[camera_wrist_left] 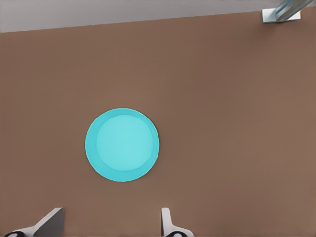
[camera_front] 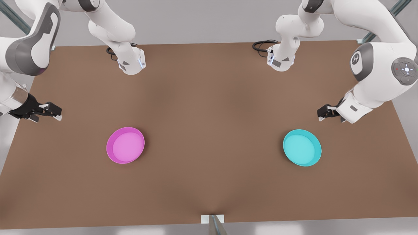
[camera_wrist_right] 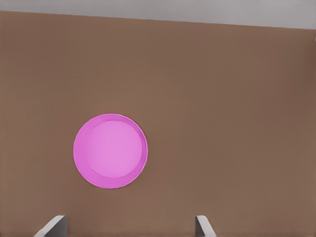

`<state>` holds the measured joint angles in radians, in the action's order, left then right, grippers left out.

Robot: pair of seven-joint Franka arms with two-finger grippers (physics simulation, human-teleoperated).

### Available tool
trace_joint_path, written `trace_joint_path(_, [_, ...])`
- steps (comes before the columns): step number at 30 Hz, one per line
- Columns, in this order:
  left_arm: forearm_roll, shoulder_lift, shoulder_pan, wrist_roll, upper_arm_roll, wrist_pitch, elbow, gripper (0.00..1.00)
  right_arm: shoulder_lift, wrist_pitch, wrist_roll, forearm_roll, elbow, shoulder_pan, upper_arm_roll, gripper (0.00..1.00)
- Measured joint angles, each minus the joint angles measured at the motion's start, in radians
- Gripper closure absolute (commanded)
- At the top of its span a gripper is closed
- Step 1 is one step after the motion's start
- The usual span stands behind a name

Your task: Flip the blue plate over with the left arm, and stack the pink plate on top of the blue plate with the right arm

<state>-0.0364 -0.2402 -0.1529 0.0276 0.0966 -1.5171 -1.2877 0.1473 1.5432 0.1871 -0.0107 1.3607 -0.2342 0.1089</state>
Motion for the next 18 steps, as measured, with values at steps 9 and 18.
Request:
trace_joint_path(9, [-0.036, -0.194, 0.065, 0.026, 0.000, -0.240, -0.073, 0.05, 0.014, 0.009, 0.000, -0.008, 0.005, -0.001, 0.009, 0.00])
trace_joint_path(18, [-0.214, -0.362, 0.299, 0.345, 0.000, -0.288, -0.076, 0.01, 0.074, 0.048, 0.002, -0.043, 0.002, 0.000, 0.003, 0.00])
